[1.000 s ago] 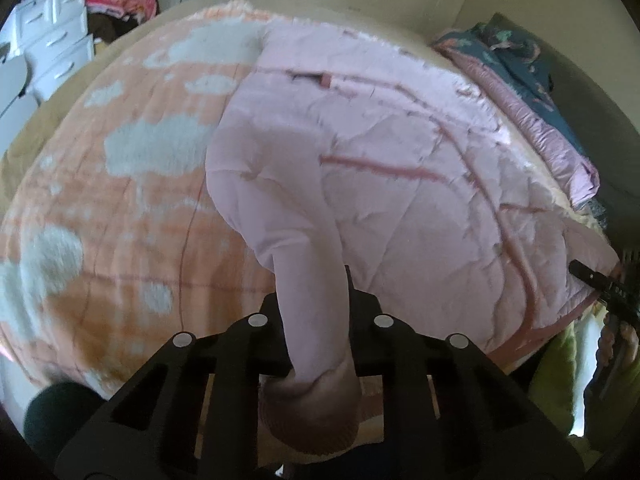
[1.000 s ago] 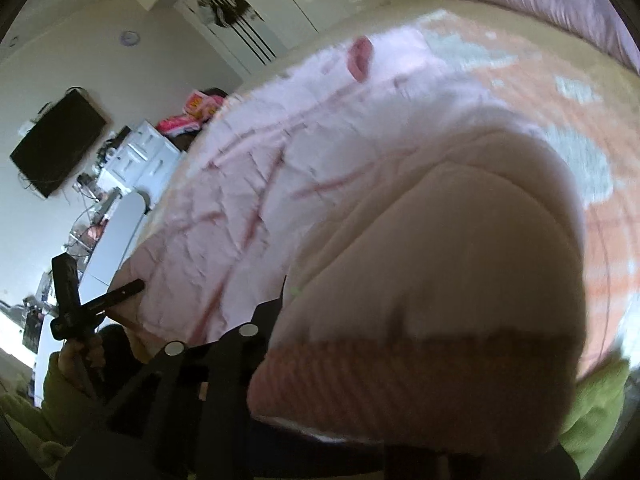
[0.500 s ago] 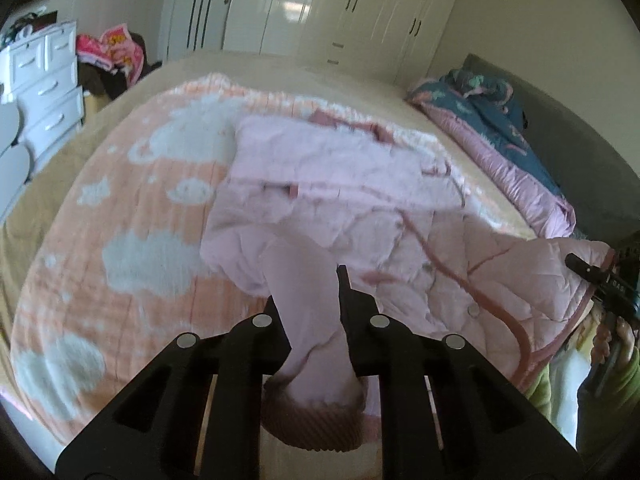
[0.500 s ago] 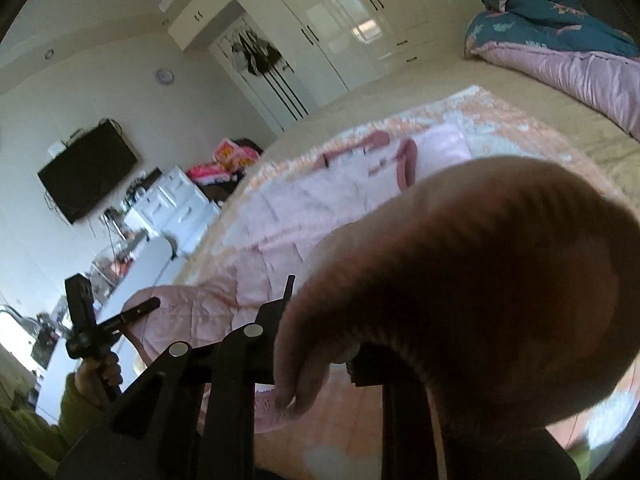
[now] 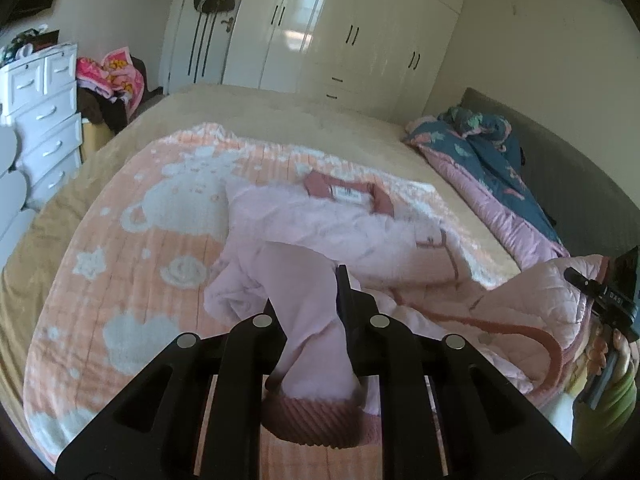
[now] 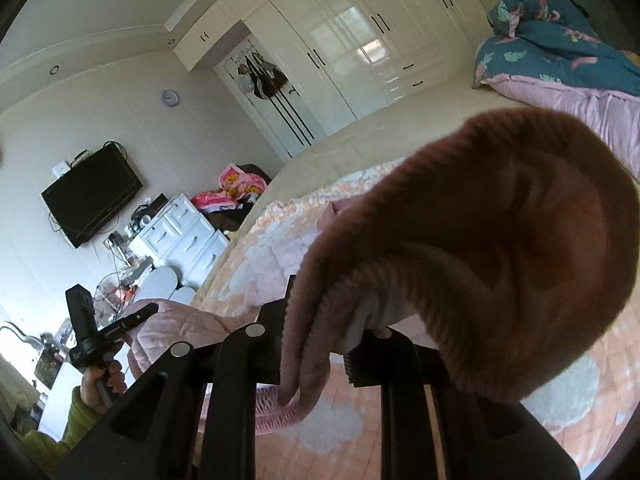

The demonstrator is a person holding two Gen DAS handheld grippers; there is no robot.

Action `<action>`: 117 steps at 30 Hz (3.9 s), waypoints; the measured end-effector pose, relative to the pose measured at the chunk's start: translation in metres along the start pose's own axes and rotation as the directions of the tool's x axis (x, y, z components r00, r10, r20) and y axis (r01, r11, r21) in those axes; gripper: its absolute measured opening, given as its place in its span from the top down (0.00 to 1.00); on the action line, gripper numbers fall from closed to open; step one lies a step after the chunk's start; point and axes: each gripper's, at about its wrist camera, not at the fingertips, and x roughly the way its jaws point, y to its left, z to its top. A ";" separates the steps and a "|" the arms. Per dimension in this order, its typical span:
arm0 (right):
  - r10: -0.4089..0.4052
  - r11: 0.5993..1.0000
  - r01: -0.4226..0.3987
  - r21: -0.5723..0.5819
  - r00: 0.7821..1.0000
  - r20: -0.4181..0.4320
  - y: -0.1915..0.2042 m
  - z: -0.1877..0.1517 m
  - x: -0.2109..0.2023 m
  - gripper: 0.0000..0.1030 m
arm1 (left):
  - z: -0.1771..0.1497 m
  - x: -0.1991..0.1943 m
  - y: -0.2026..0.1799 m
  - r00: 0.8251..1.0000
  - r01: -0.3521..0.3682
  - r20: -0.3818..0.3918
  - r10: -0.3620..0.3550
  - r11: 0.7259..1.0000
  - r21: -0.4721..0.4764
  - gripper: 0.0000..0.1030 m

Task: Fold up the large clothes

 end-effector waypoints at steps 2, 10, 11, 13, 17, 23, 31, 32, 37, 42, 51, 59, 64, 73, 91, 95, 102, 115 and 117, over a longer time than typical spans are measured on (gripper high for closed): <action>-0.002 1.000 0.002 0.001 1.000 0.009 0.000 0.014 0.006 0.83 | 0.012 0.003 0.000 1.000 -0.007 0.012 0.007 1.000 -0.008 0.93; -0.030 1.000 0.029 0.009 0.999 0.046 0.000 0.062 0.036 0.83 | 0.062 0.029 0.004 0.993 -0.083 0.084 0.086 0.996 -0.037 0.93; -0.036 0.999 0.035 0.007 0.998 0.047 0.001 0.065 0.040 0.83 | 0.069 0.034 0.005 0.991 -0.092 0.090 0.095 0.995 -0.040 0.93; -0.048 0.999 0.048 -0.002 0.998 0.048 0.001 0.075 0.050 0.83 | 0.082 0.044 0.008 0.990 -0.102 0.093 0.107 0.993 -0.053 0.93; -0.072 0.997 0.073 -0.011 0.996 0.056 -0.002 0.093 0.071 0.83 | 0.102 0.060 0.010 0.984 -0.139 0.104 0.144 0.989 -0.050 0.92; -0.105 0.994 0.104 0.015 0.994 0.032 -0.017 0.115 0.108 0.83 | 0.121 0.096 0.008 0.975 -0.202 0.095 0.201 0.979 -0.002 0.92; -0.131 0.991 0.131 0.035 0.991 -0.009 -0.032 0.126 0.153 0.83 | 0.130 0.140 0.021 0.972 -0.229 0.053 0.229 0.973 -0.002 0.92; -0.134 0.990 0.135 0.048 0.991 -0.021 -0.037 0.126 0.161 0.83 | 0.130 0.144 0.022 0.972 -0.230 0.048 0.230 0.973 -0.004 0.92; -0.116 0.985 0.123 0.125 0.991 -0.062 -0.057 0.132 0.186 0.81 | 0.129 0.168 0.028 0.973 -0.229 0.018 0.229 0.973 -0.013 0.91; -0.073 0.973 0.089 0.213 0.994 -0.083 -0.081 0.128 0.196 0.77 | 0.131 0.186 0.034 0.975 -0.223 -0.007 0.222 0.975 -0.017 0.91; 0.021 0.959 -0.001 0.284 0.997 -0.068 -0.099 0.121 0.198 0.38 | 0.132 0.207 0.037 0.975 -0.220 -0.035 0.219 0.975 -0.024 0.90; -0.026 0.968 0.026 0.249 1.000 -0.001 -0.113 0.118 0.176 0.16 | 0.130 0.216 0.040 0.975 -0.218 -0.044 0.217 0.975 -0.035 0.90; -0.202 0.971 0.204 0.128 0.979 -0.029 -0.110 0.102 0.175 0.10 | 0.130 0.219 0.040 0.977 -0.207 -0.052 0.205 0.977 -0.047 0.84; -0.306 0.949 0.312 0.053 0.947 -0.098 -0.117 0.067 0.177 0.10 | 0.134 0.206 0.034 0.993 -0.115 -0.051 0.111 0.989 -0.092 0.53; -0.462 0.885 0.450 -0.121 0.880 -0.107 -0.130 0.046 0.172 0.08 | 0.067 0.197 0.091 0.958 -0.275 -0.101 0.270 0.961 -0.038 0.10; -0.468 0.882 0.456 -0.118 0.876 -0.112 -0.135 0.047 0.178 0.08 | 0.046 0.210 0.115 0.972 -0.200 -0.153 0.180 0.972 -0.127 0.10; -0.461 0.885 0.440 -0.154 0.874 -0.152 -0.143 0.050 0.206 0.54 | 0.030 0.231 0.087 0.976 -0.144 -0.176 0.132 0.988 -0.061 0.64; -0.606 0.795 0.591 -0.137 0.780 -0.157 -0.140 0.091 0.256 0.85 | 0.079 0.269 0.075 0.938 -0.303 -0.174 0.301 0.953 0.014 0.91; -0.620 0.785 0.603 -0.146 0.764 -0.178 -0.147 0.090 0.266 0.85 | 0.079 0.276 0.077 0.933 -0.314 -0.185 0.309 0.950 0.006 0.91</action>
